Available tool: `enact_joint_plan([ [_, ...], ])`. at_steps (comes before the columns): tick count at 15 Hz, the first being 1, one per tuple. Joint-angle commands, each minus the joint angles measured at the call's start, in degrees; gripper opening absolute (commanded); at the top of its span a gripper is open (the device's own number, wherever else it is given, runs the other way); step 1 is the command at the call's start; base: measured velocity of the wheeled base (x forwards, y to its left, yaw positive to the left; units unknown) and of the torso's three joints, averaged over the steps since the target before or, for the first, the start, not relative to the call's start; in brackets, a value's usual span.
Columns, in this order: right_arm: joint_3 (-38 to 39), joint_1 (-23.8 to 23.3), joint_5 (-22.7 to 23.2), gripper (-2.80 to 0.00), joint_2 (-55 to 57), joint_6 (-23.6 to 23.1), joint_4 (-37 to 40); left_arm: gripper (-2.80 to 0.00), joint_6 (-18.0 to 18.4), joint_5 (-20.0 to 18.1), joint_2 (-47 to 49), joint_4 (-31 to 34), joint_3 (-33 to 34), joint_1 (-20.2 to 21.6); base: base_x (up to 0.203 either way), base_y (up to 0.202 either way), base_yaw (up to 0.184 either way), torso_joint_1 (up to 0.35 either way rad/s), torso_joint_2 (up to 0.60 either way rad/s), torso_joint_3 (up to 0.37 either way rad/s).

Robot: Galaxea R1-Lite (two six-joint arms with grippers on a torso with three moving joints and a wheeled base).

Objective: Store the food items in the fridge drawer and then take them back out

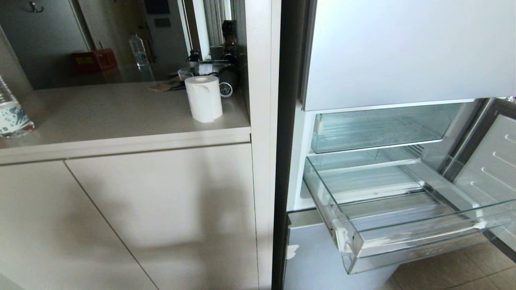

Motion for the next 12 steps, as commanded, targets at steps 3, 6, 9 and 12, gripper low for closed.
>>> enact_joint_plan([
  [3,15.03,0.03,1.34,-2.80,-21.91,-2.93,2.25,-2.80,0.01,0.02,0.09,0.07,0.00,0.02,0.000,0.000,0.000,0.000,0.00,0.000],
  [6,18.00,-0.63,2.96,-2.80,-30.51,-3.82,11.35,-2.80,-0.08,0.02,0.09,0.07,0.00,0.02,0.000,0.000,0.000,0.000,0.00,0.000],
  [9,18.43,-0.92,3.83,-2.80,-35.06,-4.76,11.51,-2.80,-1.15,0.15,0.09,0.07,0.00,0.02,0.000,0.000,0.000,0.000,0.00,0.000],
  [12,18.45,-1.03,3.08,-2.80,-35.03,-4.37,11.66,-2.80,-1.40,0.28,0.09,0.07,0.00,0.02,0.000,0.000,0.000,0.000,0.00,0.000],
])
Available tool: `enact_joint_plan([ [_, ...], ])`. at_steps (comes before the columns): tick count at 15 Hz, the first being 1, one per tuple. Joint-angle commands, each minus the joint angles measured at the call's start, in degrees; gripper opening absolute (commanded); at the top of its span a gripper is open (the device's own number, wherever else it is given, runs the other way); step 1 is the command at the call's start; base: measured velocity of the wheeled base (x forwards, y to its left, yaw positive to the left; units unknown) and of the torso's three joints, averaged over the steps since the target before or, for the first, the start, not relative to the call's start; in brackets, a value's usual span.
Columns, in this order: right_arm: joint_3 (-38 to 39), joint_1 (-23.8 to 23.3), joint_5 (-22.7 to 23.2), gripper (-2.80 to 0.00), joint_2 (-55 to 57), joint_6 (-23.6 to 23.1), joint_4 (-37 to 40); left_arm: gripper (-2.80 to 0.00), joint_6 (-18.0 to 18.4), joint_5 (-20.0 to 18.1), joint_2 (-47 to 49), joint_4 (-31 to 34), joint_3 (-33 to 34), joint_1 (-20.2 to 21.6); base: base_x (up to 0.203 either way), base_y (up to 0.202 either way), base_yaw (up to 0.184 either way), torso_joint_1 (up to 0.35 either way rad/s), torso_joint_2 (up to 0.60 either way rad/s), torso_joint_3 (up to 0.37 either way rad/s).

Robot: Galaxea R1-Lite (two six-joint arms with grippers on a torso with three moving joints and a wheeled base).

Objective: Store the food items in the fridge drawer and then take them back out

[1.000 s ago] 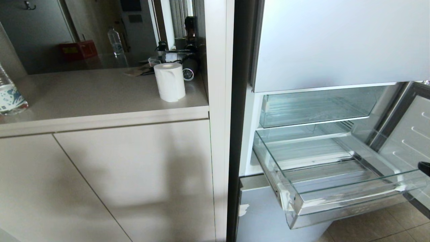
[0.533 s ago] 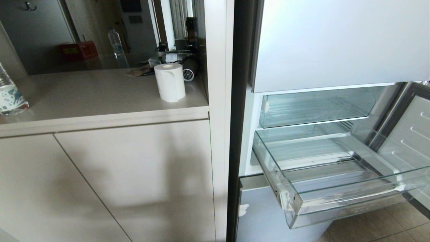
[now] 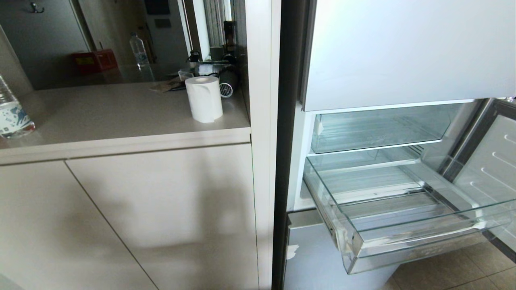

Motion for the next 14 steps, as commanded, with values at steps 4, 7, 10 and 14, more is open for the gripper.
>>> enact_joint_plan([
  [4,0.11,-0.03,-0.45,-2.80,-1.10,0.79,0.28,-2.80,-0.06,0.04,0.09,0.05,0.00,0.02,0.000,0.000,0.000,0.000,0.00,0.000],
  [7,0.11,-0.03,-0.36,-2.80,-1.10,0.44,0.24,-2.80,-0.06,0.04,0.09,0.05,0.00,0.02,-0.001,0.000,-0.059,0.004,0.00,0.003],
  [10,0.12,-0.03,-0.45,-2.80,-1.10,0.88,0.24,-2.80,-0.06,0.04,0.09,0.05,0.00,0.02,-0.001,0.006,-0.173,0.001,0.00,0.001],
  [14,0.20,-0.03,-0.54,-2.80,-1.10,0.88,0.24,-2.80,-0.06,0.04,0.09,0.05,0.00,0.02,0.000,0.008,-0.175,0.005,0.00,0.003],
])
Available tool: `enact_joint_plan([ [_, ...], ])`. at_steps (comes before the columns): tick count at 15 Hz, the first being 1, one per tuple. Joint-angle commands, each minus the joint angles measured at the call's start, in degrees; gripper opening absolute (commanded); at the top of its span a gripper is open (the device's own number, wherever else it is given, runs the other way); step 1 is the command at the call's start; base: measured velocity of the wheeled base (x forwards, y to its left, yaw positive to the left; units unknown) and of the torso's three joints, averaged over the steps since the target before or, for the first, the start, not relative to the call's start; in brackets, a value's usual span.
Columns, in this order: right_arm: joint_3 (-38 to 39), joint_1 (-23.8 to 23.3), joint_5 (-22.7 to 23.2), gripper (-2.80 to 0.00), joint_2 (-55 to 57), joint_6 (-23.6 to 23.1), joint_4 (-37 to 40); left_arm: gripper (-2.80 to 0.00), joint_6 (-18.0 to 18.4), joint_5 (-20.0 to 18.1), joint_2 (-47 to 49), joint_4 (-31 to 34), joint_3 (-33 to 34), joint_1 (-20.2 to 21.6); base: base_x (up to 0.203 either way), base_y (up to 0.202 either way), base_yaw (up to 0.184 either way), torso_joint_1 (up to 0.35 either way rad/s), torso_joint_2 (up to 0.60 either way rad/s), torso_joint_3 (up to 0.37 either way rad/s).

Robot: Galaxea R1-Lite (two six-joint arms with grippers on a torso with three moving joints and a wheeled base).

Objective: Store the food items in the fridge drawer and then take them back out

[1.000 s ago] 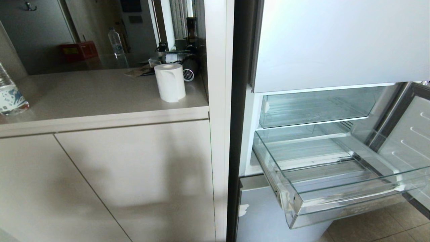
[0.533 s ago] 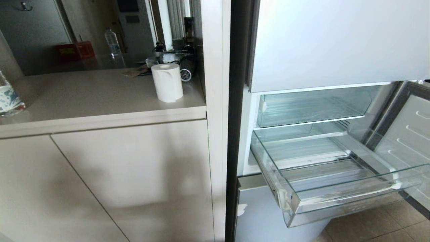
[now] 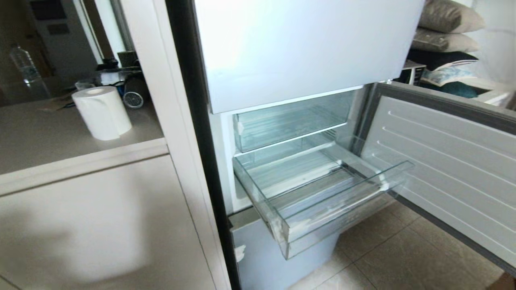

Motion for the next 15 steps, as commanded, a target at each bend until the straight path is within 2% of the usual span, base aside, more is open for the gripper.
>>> enact_joint_plan([
  [1,0.00,0.02,0.00,-2.80,0.02,0.05,0.02,-2.80,0.01,0.02,0.09,0.07,0.00,0.02,0.000,0.006,-0.177,0.002,0.00,0.004],
  [5,0.00,0.02,0.09,-2.80,0.02,0.05,-0.07,-2.80,0.01,0.02,0.09,0.07,0.00,0.02,-0.001,0.006,-0.154,0.002,0.00,0.001],
  [9,-0.06,-0.25,0.38,-2.80,0.09,-0.92,-0.31,-2.80,0.01,0.02,0.09,0.07,0.00,0.02,0.000,0.001,-0.018,0.001,0.00,-0.002],
  [11,-3.00,-0.42,-3.12,-2.80,2.41,-0.06,-0.14,-2.80,0.01,0.02,0.09,-0.01,0.00,0.02,0.000,0.000,0.000,0.000,0.00,0.000],
  [14,-10.13,-0.71,-12.32,-2.80,8.71,1.09,1.61,-2.80,0.01,0.02,0.09,0.07,0.00,0.02,0.000,0.000,0.000,0.000,0.00,0.000],
  [15,-12.13,-1.18,-13.37,-2.80,11.09,2.03,2.88,-2.80,0.01,0.02,0.09,0.05,0.00,0.02,0.000,0.000,0.000,0.000,0.00,0.000],
])
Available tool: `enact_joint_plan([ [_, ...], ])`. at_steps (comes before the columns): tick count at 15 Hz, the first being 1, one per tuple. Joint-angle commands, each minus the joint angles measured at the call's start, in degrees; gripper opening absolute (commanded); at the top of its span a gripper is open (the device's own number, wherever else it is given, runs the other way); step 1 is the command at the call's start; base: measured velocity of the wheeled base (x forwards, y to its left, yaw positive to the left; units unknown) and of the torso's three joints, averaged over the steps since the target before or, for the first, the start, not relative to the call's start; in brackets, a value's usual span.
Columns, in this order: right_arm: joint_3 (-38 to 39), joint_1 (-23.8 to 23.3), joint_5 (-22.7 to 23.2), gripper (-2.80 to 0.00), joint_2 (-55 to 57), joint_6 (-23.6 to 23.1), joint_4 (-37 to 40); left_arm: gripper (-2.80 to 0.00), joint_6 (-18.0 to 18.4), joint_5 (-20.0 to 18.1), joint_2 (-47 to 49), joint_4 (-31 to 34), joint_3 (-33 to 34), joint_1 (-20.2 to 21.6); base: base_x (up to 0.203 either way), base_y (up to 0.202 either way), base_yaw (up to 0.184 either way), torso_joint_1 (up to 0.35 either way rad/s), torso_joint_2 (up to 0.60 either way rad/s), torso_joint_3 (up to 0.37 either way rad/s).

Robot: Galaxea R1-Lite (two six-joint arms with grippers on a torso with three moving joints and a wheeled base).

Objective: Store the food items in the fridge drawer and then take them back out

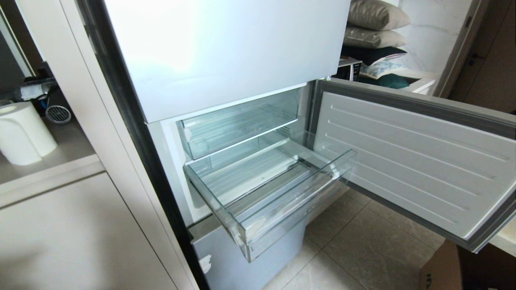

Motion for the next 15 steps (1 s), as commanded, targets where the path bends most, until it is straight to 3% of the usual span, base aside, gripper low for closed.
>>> enact_joint_plan([
  [1,-5.05,-1.86,-1.78,-2.80,8.93,2.66,1.52,-2.80,0.04,0.02,0.09,0.06,0.00,0.04,0.000,0.000,0.000,0.000,0.00,0.000],
  [3,-8.76,-7.58,-1.56,-2.80,17.93,6.59,1.79,-2.80,0.04,0.02,0.09,0.09,0.00,0.04,0.000,0.000,0.000,0.000,0.00,0.000],
  [5,-12.72,-18.57,1.09,-2.80,27.47,9.60,-0.10,-2.80,0.04,0.02,0.09,0.01,0.00,0.04,0.000,0.000,0.000,0.000,0.00,0.000],
  [8,-15.07,-32.38,6.40,-2.80,41.29,11.71,-10.23,-2.80,0.04,0.02,0.09,0.09,0.00,0.04,0.000,0.000,0.000,0.000,0.00,0.000],
  [12,-15.65,-40.37,8.31,-2.80,55.31,13.26,-24.24,-2.80,0.03,0.02,0.09,0.09,0.00,0.04,0.000,0.000,0.000,0.000,0.00,0.000],
  [15,-16.73,-47.38,8.52,-2.80,62.21,13.62,-29.58,-2.80,-0.05,0.02,0.09,0.09,0.00,0.04,0.000,0.000,0.000,0.000,0.00,0.000],
])
